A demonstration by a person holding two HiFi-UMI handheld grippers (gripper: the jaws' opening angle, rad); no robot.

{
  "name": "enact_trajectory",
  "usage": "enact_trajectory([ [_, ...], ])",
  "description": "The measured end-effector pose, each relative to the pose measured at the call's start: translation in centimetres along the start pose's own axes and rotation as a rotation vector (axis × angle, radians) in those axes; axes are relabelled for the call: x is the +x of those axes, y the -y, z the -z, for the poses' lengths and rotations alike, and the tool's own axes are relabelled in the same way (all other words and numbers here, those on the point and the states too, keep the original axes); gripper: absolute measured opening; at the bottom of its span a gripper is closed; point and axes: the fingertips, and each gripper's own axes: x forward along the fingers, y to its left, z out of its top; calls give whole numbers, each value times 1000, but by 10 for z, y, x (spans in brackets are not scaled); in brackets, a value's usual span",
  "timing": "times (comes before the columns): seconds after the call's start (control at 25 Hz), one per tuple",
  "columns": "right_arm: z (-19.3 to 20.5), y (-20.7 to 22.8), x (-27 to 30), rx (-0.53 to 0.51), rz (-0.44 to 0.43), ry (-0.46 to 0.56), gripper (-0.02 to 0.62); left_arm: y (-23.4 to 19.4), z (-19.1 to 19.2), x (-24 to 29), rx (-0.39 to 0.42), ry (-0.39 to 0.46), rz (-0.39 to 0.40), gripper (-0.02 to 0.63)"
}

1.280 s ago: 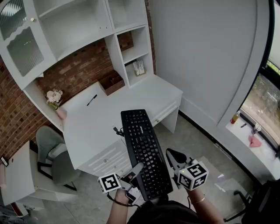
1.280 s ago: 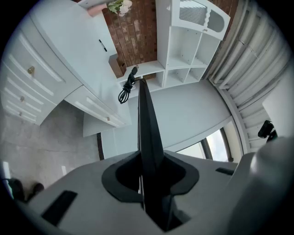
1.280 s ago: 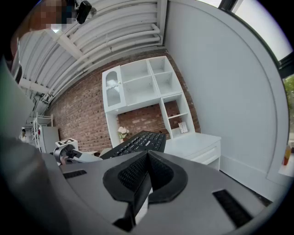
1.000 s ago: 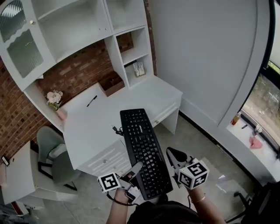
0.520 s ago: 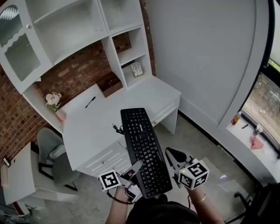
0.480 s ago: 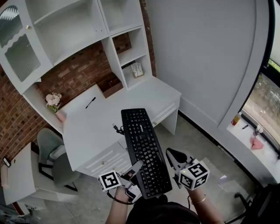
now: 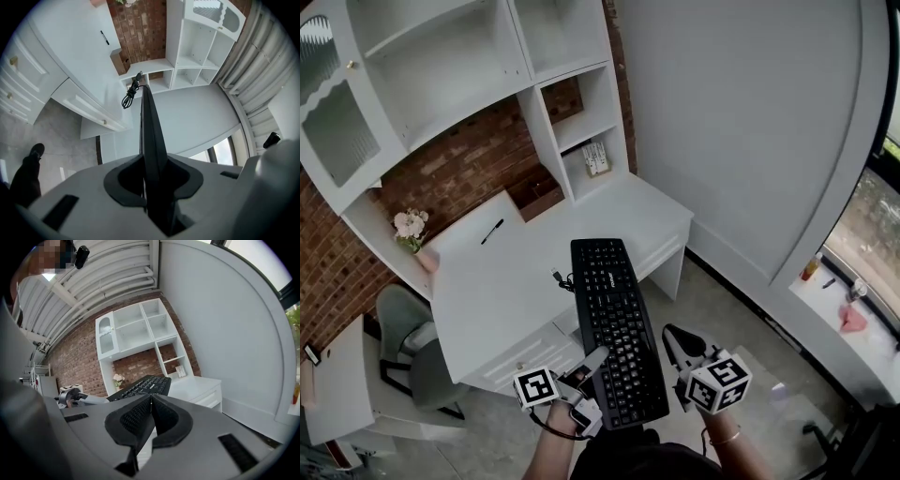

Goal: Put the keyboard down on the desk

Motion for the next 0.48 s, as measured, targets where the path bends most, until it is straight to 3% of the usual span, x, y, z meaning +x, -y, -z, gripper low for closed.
enact_trajectory([
  [0.32,-14,56,71,15,70,-11,5,-41,-71,55,-9,-43,-35,104],
  [0.48,-26,80,122,24,86,-20,5,-44,-116,89,-39,-52,7,104],
])
